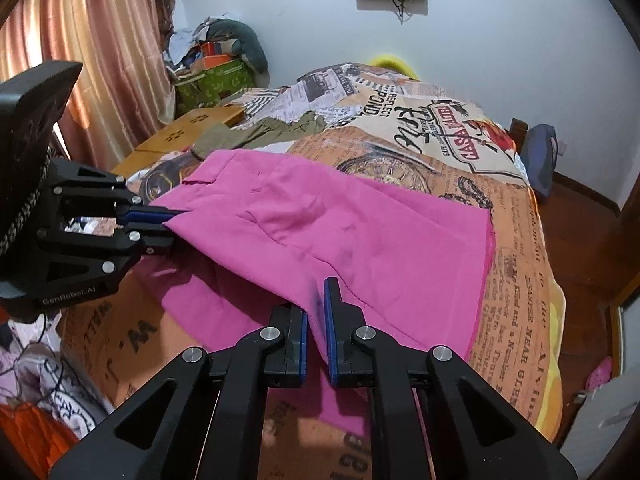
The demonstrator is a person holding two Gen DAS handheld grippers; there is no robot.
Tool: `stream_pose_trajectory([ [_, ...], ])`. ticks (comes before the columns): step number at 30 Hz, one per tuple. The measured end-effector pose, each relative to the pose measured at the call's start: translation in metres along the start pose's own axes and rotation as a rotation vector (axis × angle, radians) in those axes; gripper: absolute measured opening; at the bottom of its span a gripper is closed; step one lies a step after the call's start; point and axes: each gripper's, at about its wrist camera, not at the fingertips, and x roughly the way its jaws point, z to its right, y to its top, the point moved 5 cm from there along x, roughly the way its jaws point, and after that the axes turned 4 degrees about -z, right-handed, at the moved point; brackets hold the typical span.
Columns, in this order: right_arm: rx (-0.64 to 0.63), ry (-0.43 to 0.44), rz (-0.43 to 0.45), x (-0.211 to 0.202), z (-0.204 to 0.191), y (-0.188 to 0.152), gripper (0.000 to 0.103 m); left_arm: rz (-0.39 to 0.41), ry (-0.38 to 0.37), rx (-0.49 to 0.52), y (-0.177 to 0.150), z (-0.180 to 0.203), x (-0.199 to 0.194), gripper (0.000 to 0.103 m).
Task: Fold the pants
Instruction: 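Lower the folded trousers onto the bed and open both grippers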
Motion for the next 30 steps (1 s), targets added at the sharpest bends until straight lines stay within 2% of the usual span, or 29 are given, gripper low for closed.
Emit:
stream_pose_trajectory([
  [16, -0.003, 0.016, -0.036, 0.003, -0.008, -0.02, 0.007, -0.021, 0.02, -0.007, -0.022, 0.014, -0.001, 0.008],
  [24, -0.004, 0.015, -0.051, 0.0, -0.01, -0.026, 0.008, -0.028, -0.003, -0.045, -0.026, 0.014, -0.004, 0.009],
  [26, -0.005, 0.013, -0.06, -0.003, -0.009, -0.027, 0.009, -0.028, -0.003, -0.045, -0.027, 0.015, -0.006, 0.012],
  [29, 0.012, 0.009, -0.082, -0.007, -0.004, -0.03, 0.016, -0.032, -0.022, -0.049, -0.029, 0.016, -0.01, 0.024],
  [30, 0.018, 0.01, -0.089, -0.009, -0.003, -0.031, 0.02, -0.033, -0.032, -0.05, -0.03, 0.016, -0.012, 0.035],
])
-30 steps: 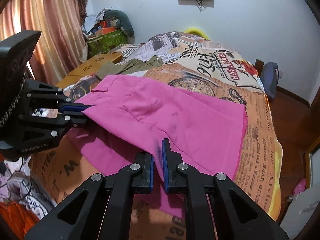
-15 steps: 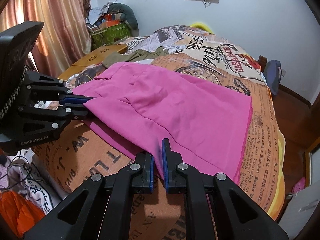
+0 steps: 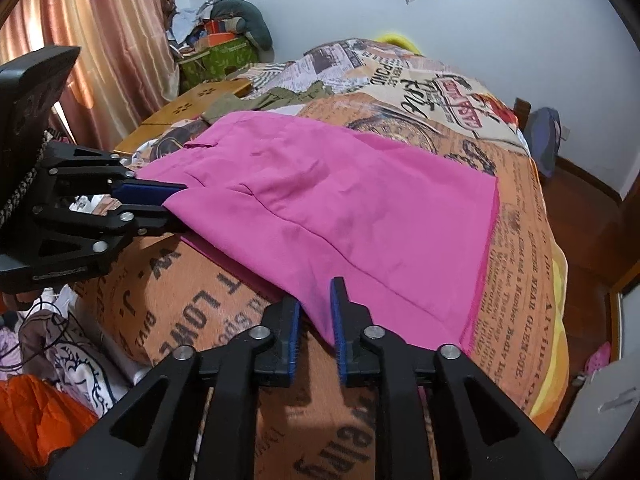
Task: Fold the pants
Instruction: 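Lower the folded trousers onto the bed and open both grippers, then move both grippers to the folded trousers' edge to smooth it flat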
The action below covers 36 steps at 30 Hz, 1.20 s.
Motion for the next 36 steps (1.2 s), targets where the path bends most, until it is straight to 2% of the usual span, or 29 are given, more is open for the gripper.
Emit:
stream_pose_trajectory([
  [1, 0.005, 0.002, -0.005, -0.003, 0.002, -0.001, 0.025, 0.0, -0.008, -0.002, -0.002, 0.0, -0.003, 0.048],
  [2, 0.01, 0.001, -0.005, -0.006, 0.004, -0.003, 0.027, 0.004, -0.011, -0.006, -0.003, -0.001, -0.006, 0.051],
  [8, 0.028, -0.023, 0.022, -0.033, 0.014, -0.004, 0.027, 0.026, -0.027, -0.053, -0.009, -0.016, -0.03, 0.051],
  [12, 0.067, -0.007, 0.086, -0.046, 0.016, 0.009, 0.028, 0.069, -0.027, -0.126, 0.003, -0.038, -0.046, 0.051],
  [16, 0.139, 0.046, 0.109, -0.032, 0.016, 0.021, 0.028, 0.061, -0.073, -0.222, 0.013, -0.058, -0.036, 0.051],
  [20, 0.204, 0.101, 0.053, 0.004, 0.013, 0.018, 0.028, -0.008, -0.101, -0.284, 0.005, -0.064, -0.008, 0.051],
  [22, 0.196, 0.09, 0.002, 0.02, 0.012, 0.012, 0.028, -0.043, -0.077, -0.284, -0.005, -0.065, 0.007, 0.052],
  [24, 0.192, 0.089, 0.01, 0.027, 0.014, 0.003, 0.032, -0.032, -0.05, -0.276, -0.012, -0.068, 0.01, 0.052],
  [25, 0.2, 0.081, 0.012, 0.025, 0.017, 0.001, 0.037, -0.026, -0.059, -0.282, -0.015, -0.069, 0.01, 0.052],
  [30, 0.231, 0.037, 0.0, 0.019, 0.037, -0.015, 0.04, -0.024, -0.065, -0.293, -0.021, -0.078, 0.008, 0.052],
  [33, 0.251, -0.023, -0.018, 0.017, 0.052, -0.026, 0.04, -0.025, -0.004, -0.271, -0.027, -0.081, 0.006, 0.053],
  [36, 0.278, -0.095, -0.052, 0.017, 0.072, -0.044, 0.04, -0.023, -0.018, -0.288, -0.032, -0.086, 0.007, 0.058],
])
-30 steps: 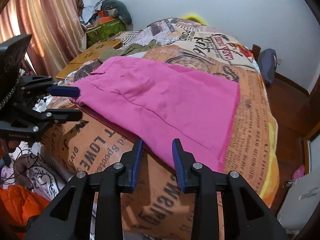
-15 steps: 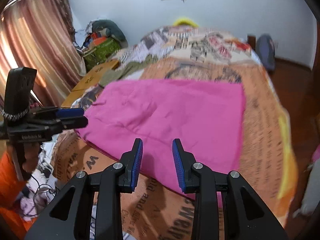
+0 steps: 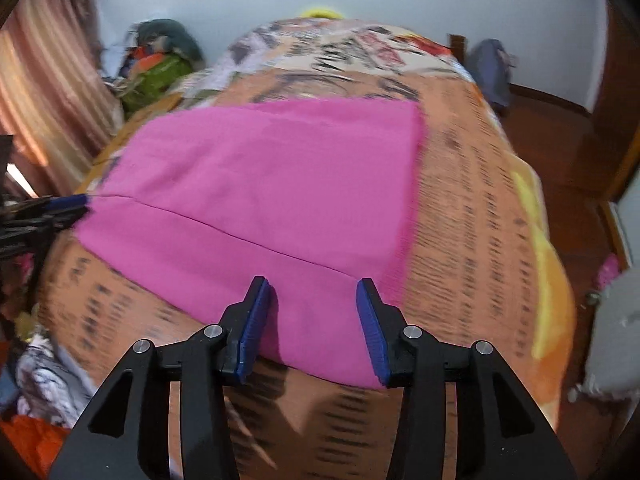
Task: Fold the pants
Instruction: 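Move both grippers to the folded trousers' edge to smooth it flat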
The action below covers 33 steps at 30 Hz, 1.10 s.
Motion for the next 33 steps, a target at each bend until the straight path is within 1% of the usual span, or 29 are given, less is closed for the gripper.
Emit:
stream_pose_trajectory([
  [2, 0.031, -0.001, -0.007, 0.0, 0.011, -0.005, 0.04, -0.004, -0.018, -0.024, -0.002, -0.005, 0.002, 0.061],
  [5, 0.04, -0.044, -0.013, -0.001, 0.021, -0.011, 0.04, 0.001, -0.033, -0.04, -0.003, -0.007, 0.003, 0.062],
  [9, 0.041, -0.05, -0.021, -0.002, 0.022, -0.014, 0.04, 0.019, -0.006, -0.004, -0.004, -0.004, 0.003, 0.064],
  [11, 0.03, -0.059, -0.023, -0.001, 0.021, -0.012, 0.04, 0.027, -0.003, 0.006, -0.004, -0.004, 0.003, 0.066],
  [12, 0.027, -0.062, -0.025, -0.001, 0.021, -0.011, 0.04, 0.031, -0.006, 0.002, -0.004, -0.006, 0.004, 0.07],
  [14, 0.031, -0.06, -0.031, 0.0, 0.022, -0.008, 0.04, 0.025, -0.032, -0.026, -0.004, -0.011, 0.007, 0.071],
  [16, 0.031, -0.059, -0.039, -0.003, 0.022, -0.004, 0.04, 0.008, -0.065, -0.08, -0.002, -0.015, 0.005, 0.07],
  [18, 0.01, -0.073, -0.019, -0.011, 0.02, 0.006, 0.04, 0.012, -0.057, -0.093, 0.004, -0.017, -0.002, 0.068],
  [20, -0.009, -0.078, 0.016, -0.02, 0.016, 0.017, 0.042, 0.045, -0.017, -0.081, 0.015, -0.018, -0.016, 0.068],
  [23, -0.032, -0.07, 0.086, -0.034, 0.01, 0.038, 0.043, 0.115, 0.063, -0.049, 0.037, -0.02, -0.035, 0.068],
  [26, -0.043, -0.056, 0.142, -0.042, 0.004, 0.061, 0.043, 0.16, 0.111, -0.033, 0.061, -0.027, -0.043, 0.068],
  [29, -0.054, -0.056, 0.176, -0.04, 0.003, 0.084, 0.043, 0.161, 0.123, -0.049, 0.087, -0.036, -0.037, 0.068],
  [33, -0.059, -0.059, 0.191, -0.028, 0.006, 0.106, 0.043, 0.154, 0.124, -0.059, 0.117, -0.046, -0.02, 0.068],
])
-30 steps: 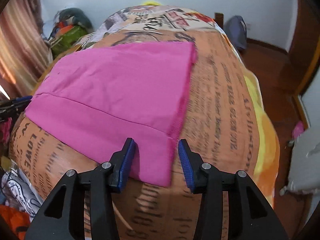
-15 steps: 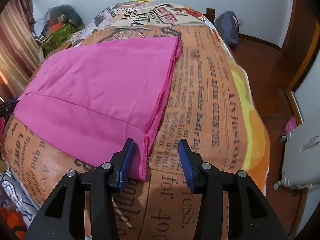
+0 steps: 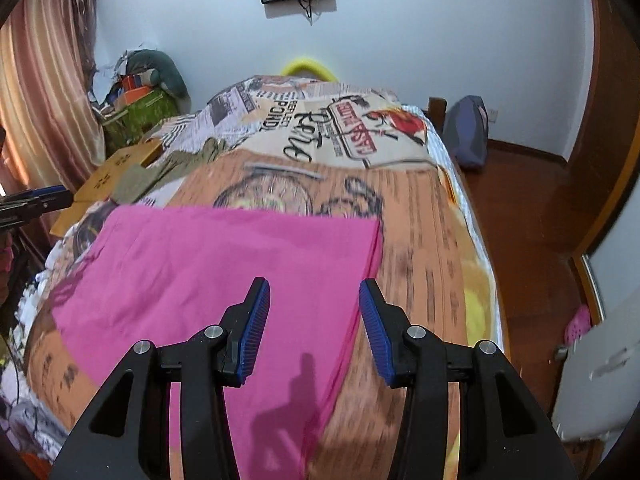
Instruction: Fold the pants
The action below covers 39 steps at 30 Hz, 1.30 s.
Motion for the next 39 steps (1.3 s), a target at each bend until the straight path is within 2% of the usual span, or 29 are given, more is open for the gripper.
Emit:
stream_pose_trajectory([
  [3, 0.004, -0.006, -0.011, 0.02, 0.006, 0.012, 0.043, -0.02, 0.004, 0.0, 0.015, -0.006, 0.022, 0.068],
  [6, 0.01, -0.015, -0.025, 0.036, 0.013, 0.018, 0.043, -0.074, -0.014, -0.042, 0.02, -0.018, 0.048, 0.068],
  [7, 0.009, -0.021, -0.029, 0.041, 0.015, 0.019, 0.043, -0.1, -0.019, -0.059, 0.021, -0.022, 0.058, 0.065],
  [12, 0.021, -0.032, -0.066, 0.07, 0.029, 0.023, 0.043, -0.167, -0.017, -0.096, 0.017, -0.037, 0.094, 0.057],
  [16, 0.04, -0.026, -0.097, 0.091, 0.037, 0.023, 0.043, -0.222, -0.046, -0.114, 0.004, -0.04, 0.114, 0.057],
  [22, 0.053, -0.01, -0.132, 0.112, 0.041, 0.019, 0.043, -0.239, -0.069, -0.096, -0.013, -0.035, 0.12, 0.055],
  [27, 0.059, 0.001, -0.142, 0.121, 0.042, 0.017, 0.043, -0.232, -0.104, -0.095, -0.013, -0.033, 0.112, 0.055],
  [29, 0.063, 0.004, -0.146, 0.125, 0.042, 0.017, 0.043, -0.239, -0.114, -0.09, -0.013, -0.03, 0.116, 0.049],
  [31, 0.071, 0.015, -0.144, 0.126, 0.042, 0.017, 0.043, -0.239, -0.138, -0.087, -0.011, -0.026, 0.119, 0.037],
  [32, 0.072, 0.019, -0.144, 0.126, 0.041, 0.017, 0.043, -0.235, -0.133, -0.087, -0.009, -0.025, 0.12, 0.035],
  [33, 0.072, 0.024, -0.143, 0.127, 0.041, 0.017, 0.042, -0.232, -0.122, -0.086, -0.008, -0.024, 0.121, 0.026],
  [34, 0.069, 0.031, -0.137, 0.128, 0.039, 0.017, 0.032, -0.231, -0.104, -0.081, -0.007, -0.023, 0.122, 0.018],
  [35, 0.068, 0.035, -0.132, 0.128, 0.038, 0.018, 0.025, -0.233, -0.098, -0.074, -0.007, -0.021, 0.123, 0.017],
  [36, 0.064, 0.041, -0.126, 0.128, 0.037, 0.018, 0.012, -0.223, -0.088, -0.065, -0.007, -0.02, 0.122, 0.016],
  [39, 0.035, 0.024, -0.093, 0.125, 0.033, 0.021, 0.005, -0.172, -0.033, -0.009, -0.005, -0.013, 0.115, 0.015],
])
